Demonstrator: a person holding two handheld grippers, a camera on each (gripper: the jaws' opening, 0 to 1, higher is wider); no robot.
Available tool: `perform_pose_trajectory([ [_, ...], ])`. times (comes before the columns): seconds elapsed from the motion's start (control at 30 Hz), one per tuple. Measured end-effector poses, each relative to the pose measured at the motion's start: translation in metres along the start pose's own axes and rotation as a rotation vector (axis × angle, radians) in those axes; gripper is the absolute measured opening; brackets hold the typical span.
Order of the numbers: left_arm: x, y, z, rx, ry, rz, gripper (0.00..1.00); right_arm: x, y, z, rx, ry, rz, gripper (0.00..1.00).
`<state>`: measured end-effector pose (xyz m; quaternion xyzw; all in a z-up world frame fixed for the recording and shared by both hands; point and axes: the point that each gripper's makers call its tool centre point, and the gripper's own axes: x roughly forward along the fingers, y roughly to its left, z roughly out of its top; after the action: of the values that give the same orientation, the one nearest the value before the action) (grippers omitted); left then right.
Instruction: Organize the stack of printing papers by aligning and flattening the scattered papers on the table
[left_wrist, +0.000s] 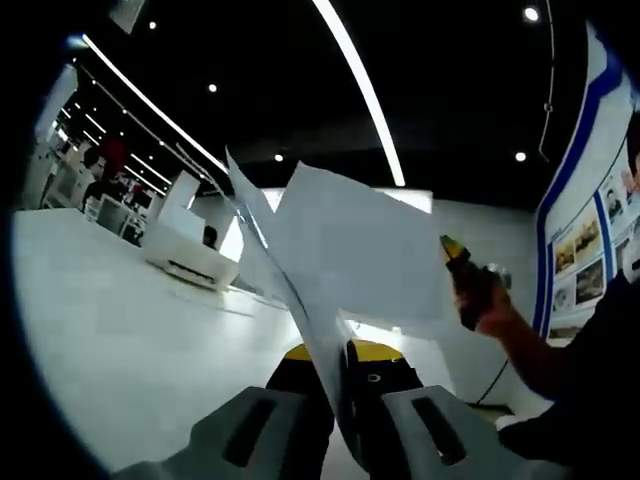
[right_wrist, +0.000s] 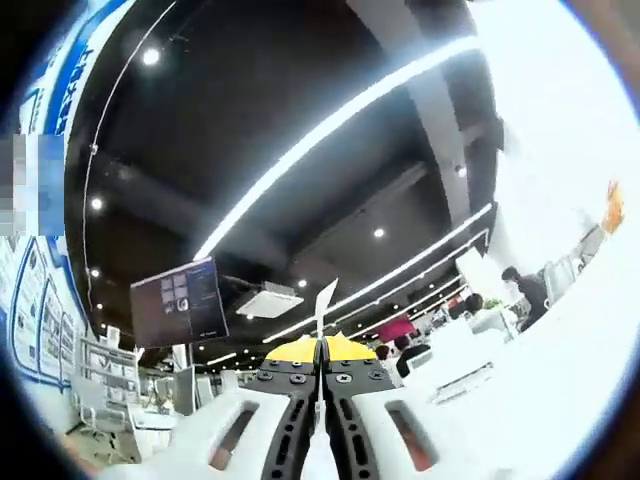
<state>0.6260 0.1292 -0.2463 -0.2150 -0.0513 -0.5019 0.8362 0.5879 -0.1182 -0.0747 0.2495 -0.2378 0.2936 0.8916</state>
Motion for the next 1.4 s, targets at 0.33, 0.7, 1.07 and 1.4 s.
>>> perform_pose_trajectory([
  [0.33,0.0,-0.001,0.001,-0.004,-0.006,-0.004,0.07,-0.024,-0.007,-0.034,0.111,0.063,-0.033,0.0],
  [0.7,-0.001,-0.001,0.003,-0.007,-0.015,-0.006,0.07,-0.083,-0.037,-0.086,0.141,0.214,-0.173,0.0],
  [1.07,0.0,-0.001,0.001,-0.001,-0.009,-0.006,0.07,-0.132,-0.051,-0.135,0.078,0.444,-0.278,0.0],
  [1.4,0.0,-0.001,0.001,0.01,-0.002,-0.009,0.07,-0.154,-0.077,-0.167,0.096,0.586,-0.356,0.04],
])
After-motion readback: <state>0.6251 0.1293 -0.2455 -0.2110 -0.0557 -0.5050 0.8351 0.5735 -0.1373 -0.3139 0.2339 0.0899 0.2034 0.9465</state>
